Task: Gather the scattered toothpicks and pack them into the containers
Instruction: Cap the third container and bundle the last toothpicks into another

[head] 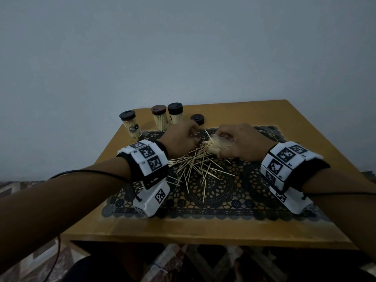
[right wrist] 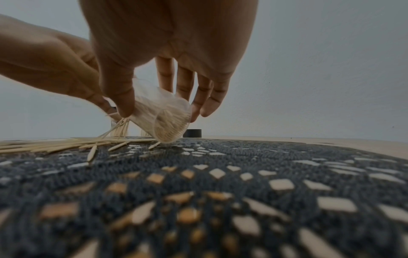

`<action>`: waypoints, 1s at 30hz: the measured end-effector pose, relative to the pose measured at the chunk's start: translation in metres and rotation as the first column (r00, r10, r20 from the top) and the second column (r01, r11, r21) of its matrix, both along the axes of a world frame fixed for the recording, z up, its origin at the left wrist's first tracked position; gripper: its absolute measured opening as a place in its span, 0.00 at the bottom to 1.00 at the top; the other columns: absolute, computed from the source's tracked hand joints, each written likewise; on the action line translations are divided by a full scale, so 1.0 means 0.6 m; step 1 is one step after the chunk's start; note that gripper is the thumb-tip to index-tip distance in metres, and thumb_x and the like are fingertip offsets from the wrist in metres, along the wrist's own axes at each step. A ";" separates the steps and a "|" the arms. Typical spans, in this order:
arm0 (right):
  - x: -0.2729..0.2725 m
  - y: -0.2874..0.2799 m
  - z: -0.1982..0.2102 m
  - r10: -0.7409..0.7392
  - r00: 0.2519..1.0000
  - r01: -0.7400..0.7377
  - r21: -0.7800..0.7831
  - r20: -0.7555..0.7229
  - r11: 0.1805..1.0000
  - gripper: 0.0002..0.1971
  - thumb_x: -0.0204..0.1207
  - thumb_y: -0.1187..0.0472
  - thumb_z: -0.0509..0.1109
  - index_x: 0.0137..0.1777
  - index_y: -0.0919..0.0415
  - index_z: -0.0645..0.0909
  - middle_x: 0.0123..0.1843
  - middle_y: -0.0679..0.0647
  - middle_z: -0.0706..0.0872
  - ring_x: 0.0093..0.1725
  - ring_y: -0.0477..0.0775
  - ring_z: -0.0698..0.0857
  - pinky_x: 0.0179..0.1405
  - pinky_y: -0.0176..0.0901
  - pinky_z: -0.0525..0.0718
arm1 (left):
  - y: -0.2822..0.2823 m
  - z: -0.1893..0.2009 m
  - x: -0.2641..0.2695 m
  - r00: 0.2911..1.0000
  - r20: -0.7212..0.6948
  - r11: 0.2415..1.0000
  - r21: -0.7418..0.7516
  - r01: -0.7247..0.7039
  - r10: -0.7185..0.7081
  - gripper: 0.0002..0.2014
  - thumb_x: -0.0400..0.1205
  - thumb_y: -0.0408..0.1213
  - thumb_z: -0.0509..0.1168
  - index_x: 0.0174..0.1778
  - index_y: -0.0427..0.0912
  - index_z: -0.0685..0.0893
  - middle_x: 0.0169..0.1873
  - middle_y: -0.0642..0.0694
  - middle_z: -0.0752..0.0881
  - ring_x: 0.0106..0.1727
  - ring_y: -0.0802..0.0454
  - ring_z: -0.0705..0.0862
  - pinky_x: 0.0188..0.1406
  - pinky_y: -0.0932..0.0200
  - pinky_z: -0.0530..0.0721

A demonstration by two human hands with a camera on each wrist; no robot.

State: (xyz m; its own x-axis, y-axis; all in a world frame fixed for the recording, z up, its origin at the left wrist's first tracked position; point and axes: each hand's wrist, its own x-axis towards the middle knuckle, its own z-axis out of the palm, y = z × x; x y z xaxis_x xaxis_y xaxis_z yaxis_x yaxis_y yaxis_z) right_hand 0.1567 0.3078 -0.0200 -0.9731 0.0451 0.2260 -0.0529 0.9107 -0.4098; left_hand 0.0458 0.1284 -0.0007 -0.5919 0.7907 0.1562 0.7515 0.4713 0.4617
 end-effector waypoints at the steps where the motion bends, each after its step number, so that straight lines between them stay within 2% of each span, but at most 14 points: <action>1: 0.000 0.000 0.000 0.002 1.000 -0.002 0.001 -0.006 1.000 0.24 0.65 0.52 0.82 0.60 0.58 0.83 0.52 0.52 0.87 0.47 0.51 0.83 0.43 0.43 0.80 | -0.003 -0.002 0.000 1.000 0.024 0.999 -0.040 0.012 -0.011 0.16 0.81 0.32 0.64 0.66 0.40 0.79 0.57 0.43 0.85 0.56 0.46 0.82 0.56 0.54 0.81; 3: -0.001 0.001 -0.001 0.004 1.000 -0.004 0.007 -0.018 1.000 0.24 0.65 0.52 0.82 0.60 0.58 0.83 0.51 0.52 0.87 0.46 0.52 0.84 0.43 0.45 0.82 | -0.007 -0.005 0.010 0.995 0.063 0.991 -0.103 0.086 -0.080 0.18 0.80 0.30 0.62 0.67 0.40 0.77 0.56 0.43 0.85 0.55 0.45 0.83 0.56 0.50 0.82; 6: -0.002 0.002 -0.004 0.005 0.999 -0.005 -0.001 -0.051 1.000 0.23 0.65 0.51 0.83 0.58 0.57 0.84 0.49 0.51 0.87 0.43 0.50 0.83 0.39 0.42 0.79 | -0.002 -0.007 0.035 0.984 0.082 0.954 -0.247 0.172 -0.156 0.23 0.79 0.26 0.59 0.71 0.39 0.74 0.55 0.42 0.84 0.50 0.45 0.82 0.48 0.54 0.80; 9: -0.002 0.004 -0.005 0.009 0.998 -0.009 -0.004 -0.067 1.000 0.23 0.65 0.50 0.83 0.58 0.57 0.83 0.48 0.50 0.87 0.43 0.50 0.83 0.38 0.40 0.77 | 0.002 -0.010 0.046 0.983 0.096 0.954 -0.244 0.174 -0.155 0.25 0.78 0.28 0.60 0.73 0.41 0.72 0.56 0.38 0.85 0.52 0.42 0.84 0.53 0.44 0.83; 13: -0.002 0.003 -0.004 0.020 0.998 -0.019 0.018 -0.066 1.000 0.23 0.65 0.52 0.83 0.58 0.58 0.84 0.47 0.49 0.85 0.42 0.49 0.82 0.39 0.41 0.76 | 0.003 -0.004 0.050 0.989 0.140 0.993 -0.100 0.055 -0.040 0.39 0.82 0.31 0.62 0.84 0.39 0.47 0.68 0.31 0.78 0.64 0.35 0.80 0.62 0.42 0.80; 14: -0.002 0.003 -0.004 0.023 0.997 -0.022 0.015 -0.068 1.000 0.22 0.66 0.53 0.82 0.58 0.58 0.84 0.46 0.49 0.85 0.42 0.49 0.81 0.38 0.41 0.76 | 0.003 -0.003 0.049 0.987 0.156 0.997 -0.067 0.042 -0.031 0.40 0.82 0.31 0.63 0.84 0.38 0.45 0.70 0.31 0.76 0.67 0.36 0.78 0.64 0.44 0.77; 15: -0.001 0.003 -0.004 0.022 0.997 -0.022 0.007 -0.073 1.000 0.22 0.66 0.53 0.82 0.59 0.58 0.83 0.47 0.50 0.85 0.41 0.49 0.81 0.38 0.41 0.76 | 0.004 -0.003 0.049 0.986 0.158 0.997 -0.049 0.051 -0.043 0.39 0.82 0.30 0.63 0.84 0.38 0.47 0.72 0.33 0.75 0.69 0.37 0.77 0.66 0.44 0.77; 17: -0.001 0.004 -0.003 0.011 0.996 -0.013 -0.015 -0.092 1.000 0.22 0.66 0.53 0.82 0.59 0.58 0.83 0.47 0.51 0.85 0.41 0.50 0.82 0.38 0.42 0.79 | 0.006 -0.004 0.049 0.989 0.115 0.994 -0.048 0.095 -0.089 0.33 0.80 0.28 0.62 0.82 0.39 0.60 0.72 0.36 0.76 0.70 0.40 0.76 0.65 0.52 0.77; 19: -0.001 0.006 -0.005 0.006 0.994 -0.009 -0.031 -0.107 0.999 0.22 0.66 0.53 0.82 0.59 0.59 0.83 0.46 0.52 0.86 0.41 0.51 0.83 0.38 0.44 0.81 | 0.005 -0.011 0.048 0.992 0.034 0.991 -0.052 0.121 -0.120 0.28 0.77 0.27 0.62 0.76 0.40 0.72 0.68 0.41 0.80 0.65 0.45 0.79 0.60 0.58 0.76; 21: -0.002 0.006 -0.006 0.010 0.995 -0.013 -0.028 -0.099 1.000 0.22 0.66 0.53 0.81 0.58 0.58 0.83 0.46 0.52 0.86 0.40 0.51 0.83 0.36 0.43 0.80 | 0.001 -0.015 0.049 0.994 -0.014 0.994 -0.040 0.106 -0.106 0.25 0.76 0.27 0.63 0.71 0.41 0.78 0.66 0.43 0.82 0.56 0.50 0.81 0.54 0.63 0.74; 23: -0.002 0.007 -0.006 0.025 0.995 -0.027 -0.024 -0.098 0.999 0.21 0.66 0.53 0.81 0.58 0.57 0.84 0.45 0.51 0.86 0.40 0.51 0.83 0.36 0.42 0.79 | -0.001 -0.017 0.049 0.996 -0.017 0.996 -0.004 0.086 -0.086 0.23 0.76 0.27 0.64 0.69 0.41 0.79 0.65 0.43 0.82 0.55 0.50 0.80 0.53 0.65 0.73; 25: -0.002 0.008 -0.005 0.029 0.994 -0.032 -0.022 -0.106 0.999 0.20 0.66 0.53 0.81 0.57 0.56 0.84 0.43 0.49 0.85 0.37 0.47 0.81 0.34 0.39 0.76 | -0.004 -0.015 0.047 0.995 0.019 0.995 0.038 0.093 -0.094 0.22 0.76 0.27 0.65 0.68 0.41 0.79 0.64 0.42 0.81 0.58 0.48 0.80 0.55 0.61 0.76; 28: -0.003 0.008 -0.007 0.034 0.994 -0.038 -0.030 -0.108 0.999 0.20 0.65 0.52 0.82 0.56 0.54 0.84 0.42 0.47 0.84 0.35 0.42 0.80 0.33 0.38 0.73 | -0.003 -0.011 0.042 0.989 0.054 0.990 0.035 0.134 -0.136 0.19 0.77 0.27 0.65 0.64 0.41 0.82 0.61 0.42 0.82 0.55 0.49 0.81 0.53 0.58 0.78; 30: -0.003 0.008 -0.007 0.036 0.994 -0.039 -0.027 -0.108 0.999 0.21 0.65 0.52 0.82 0.57 0.54 0.84 0.43 0.48 0.86 0.37 0.45 0.81 0.33 0.38 0.74 | -0.002 -0.009 0.038 0.990 0.088 0.992 0.079 0.101 -0.108 0.17 0.78 0.27 0.66 0.64 0.39 0.80 0.62 0.42 0.82 0.60 0.48 0.81 0.59 0.54 0.81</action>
State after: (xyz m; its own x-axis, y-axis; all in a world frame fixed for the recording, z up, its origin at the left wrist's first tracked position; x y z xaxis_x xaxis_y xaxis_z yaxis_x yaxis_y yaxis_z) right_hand 0.1546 0.3126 -0.0241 -0.9445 0.0173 0.3281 -0.1317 0.8950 -0.4263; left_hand 0.0689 0.1270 -0.0060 -0.5213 0.8372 0.1652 0.7473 0.3544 0.5621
